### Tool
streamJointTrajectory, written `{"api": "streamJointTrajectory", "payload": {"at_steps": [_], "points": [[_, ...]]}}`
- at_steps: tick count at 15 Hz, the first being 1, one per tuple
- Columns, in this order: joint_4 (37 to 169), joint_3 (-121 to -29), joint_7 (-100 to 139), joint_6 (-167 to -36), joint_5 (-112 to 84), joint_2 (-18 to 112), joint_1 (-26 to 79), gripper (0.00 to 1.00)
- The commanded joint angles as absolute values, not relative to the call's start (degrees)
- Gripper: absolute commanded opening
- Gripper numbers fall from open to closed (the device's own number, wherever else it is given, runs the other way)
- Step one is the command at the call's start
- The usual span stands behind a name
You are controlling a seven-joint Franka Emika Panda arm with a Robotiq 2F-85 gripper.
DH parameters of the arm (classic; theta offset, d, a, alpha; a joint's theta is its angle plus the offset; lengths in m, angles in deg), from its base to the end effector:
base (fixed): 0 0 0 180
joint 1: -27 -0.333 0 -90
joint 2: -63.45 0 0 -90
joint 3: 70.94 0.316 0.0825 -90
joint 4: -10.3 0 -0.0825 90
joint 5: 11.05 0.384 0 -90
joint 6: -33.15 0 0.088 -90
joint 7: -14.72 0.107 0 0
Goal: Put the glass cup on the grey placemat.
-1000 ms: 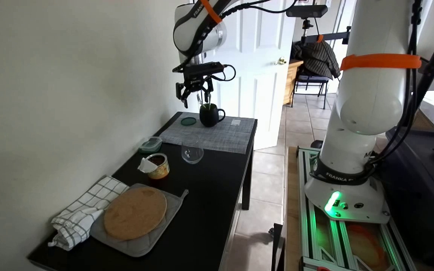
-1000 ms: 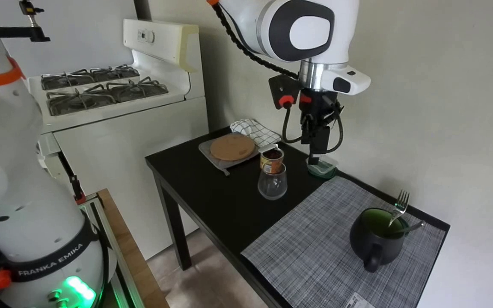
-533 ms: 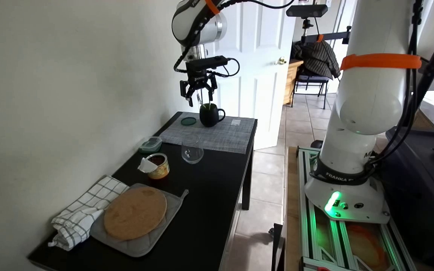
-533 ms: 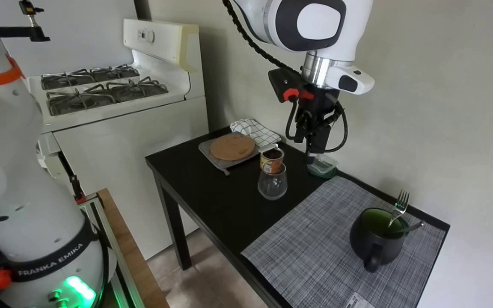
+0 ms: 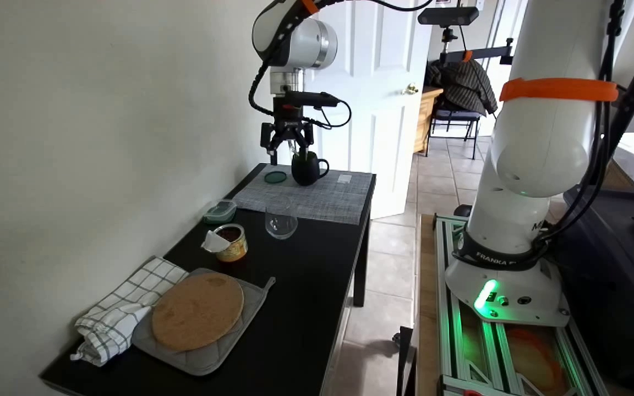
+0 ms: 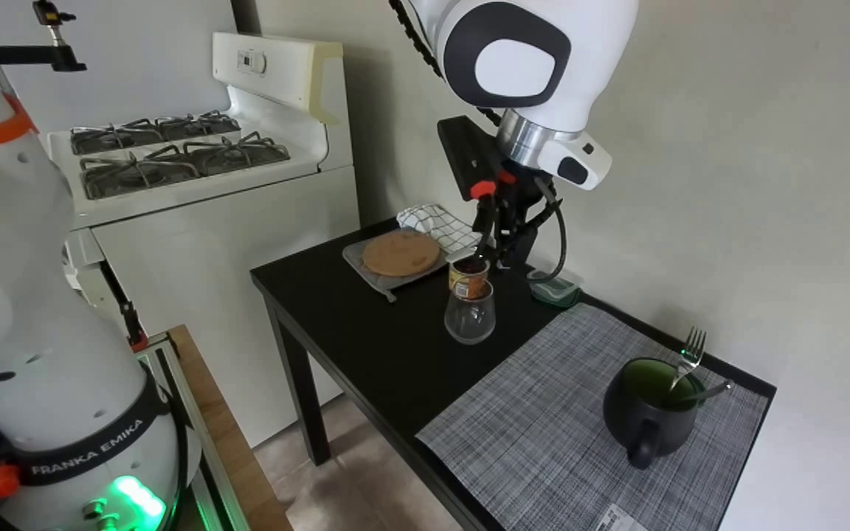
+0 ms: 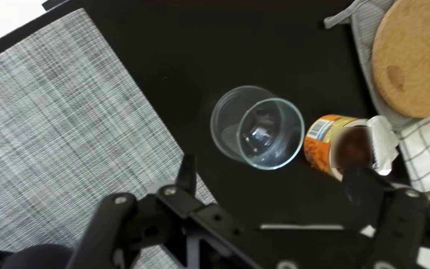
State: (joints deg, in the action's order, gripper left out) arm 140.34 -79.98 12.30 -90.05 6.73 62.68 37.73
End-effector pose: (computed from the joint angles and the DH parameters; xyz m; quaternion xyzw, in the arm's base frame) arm 0.4801 -0.1591 0.3432 -0.9606 0.2407 0.0406 0.1327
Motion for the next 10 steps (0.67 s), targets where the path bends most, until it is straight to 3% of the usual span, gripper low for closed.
{"api": "streamJointTrajectory", "payload": {"at_steps": [1,8,10], "points": [[147.0,-80.1,3.4,-93.1,13.3,66.9,37.2,1.00],[156.6,-77.1,5.2,-119.4,2.0,67.2,33.9,1.00],[155.3,-77.2,12.3,-116.6,-6.8,67.4,34.6,1.00]]}}
